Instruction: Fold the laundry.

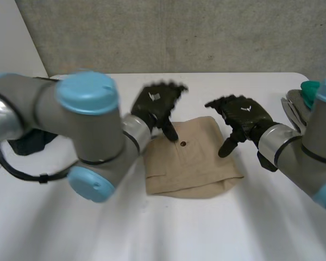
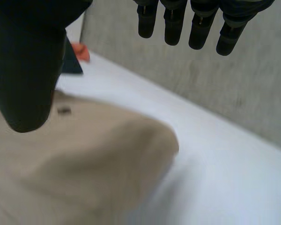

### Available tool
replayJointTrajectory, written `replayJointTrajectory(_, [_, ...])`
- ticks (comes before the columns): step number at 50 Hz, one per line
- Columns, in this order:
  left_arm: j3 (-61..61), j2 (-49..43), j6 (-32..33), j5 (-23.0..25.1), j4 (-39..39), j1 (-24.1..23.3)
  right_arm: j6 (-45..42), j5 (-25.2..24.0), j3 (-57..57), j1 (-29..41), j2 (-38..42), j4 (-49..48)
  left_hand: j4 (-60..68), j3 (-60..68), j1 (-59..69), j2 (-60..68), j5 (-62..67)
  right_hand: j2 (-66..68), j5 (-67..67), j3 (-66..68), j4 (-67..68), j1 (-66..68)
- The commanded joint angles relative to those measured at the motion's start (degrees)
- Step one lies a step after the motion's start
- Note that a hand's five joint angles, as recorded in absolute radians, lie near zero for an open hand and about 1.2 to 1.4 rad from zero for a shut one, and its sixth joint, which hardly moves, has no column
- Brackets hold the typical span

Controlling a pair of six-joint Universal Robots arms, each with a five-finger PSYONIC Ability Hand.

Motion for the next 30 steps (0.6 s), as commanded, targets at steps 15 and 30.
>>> replayJointTrajectory(15, [8.3, -12.3, 1.6, -5.9, -19.4, -2.2, -9.9, 5.1, -14.2, -2.3, 18.4, 12.5, -0.6, -1.1, 0.4, -1.0, -1.7, -1.2, -2.6, -1.7, -2.0, -2.4])
replayJointTrajectory(30, [7.7, 4.8, 3.6, 9.2, -13.6, 1.5, -20.4, 8.5, 12.6, 6.4, -4.5, -10.7, -1.7, -2.2, -0.7, -2.0, -2.7, -1.2, -2.6, -1.7, -2.0, -2.4])
